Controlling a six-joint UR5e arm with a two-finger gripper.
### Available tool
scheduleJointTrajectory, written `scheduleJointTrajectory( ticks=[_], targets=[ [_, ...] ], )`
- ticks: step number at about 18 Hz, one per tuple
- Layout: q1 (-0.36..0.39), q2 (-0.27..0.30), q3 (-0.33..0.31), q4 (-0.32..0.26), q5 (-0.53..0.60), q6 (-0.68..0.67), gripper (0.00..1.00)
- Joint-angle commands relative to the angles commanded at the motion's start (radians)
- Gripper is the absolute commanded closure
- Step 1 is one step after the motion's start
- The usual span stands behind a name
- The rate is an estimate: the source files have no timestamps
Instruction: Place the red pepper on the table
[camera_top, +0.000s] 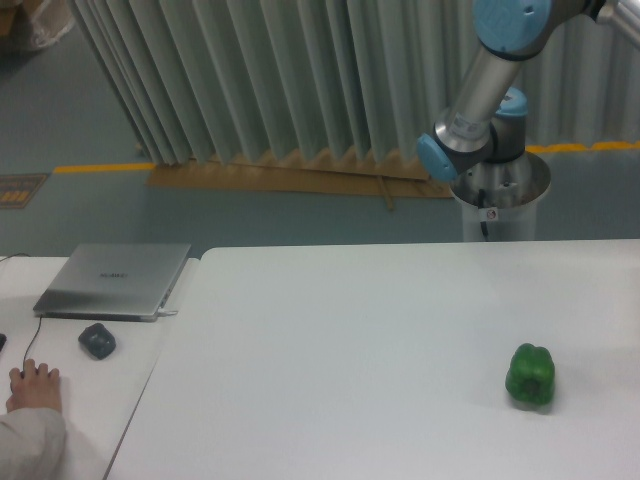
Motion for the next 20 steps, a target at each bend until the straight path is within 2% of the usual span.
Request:
scheduleJointTrajectory(
  ticks=[6, 14, 20],
  targets=[
    [-0.003, 0.005, 0.008, -0.006, 0.006, -0.014, 0.46],
    [-0.005, 0.026, 0.008, -0.017, 0.006, -0.014, 0.48],
    [-0.005, 0.046, 0.011, -0.072, -0.003, -0.028, 0.48]
  ],
)
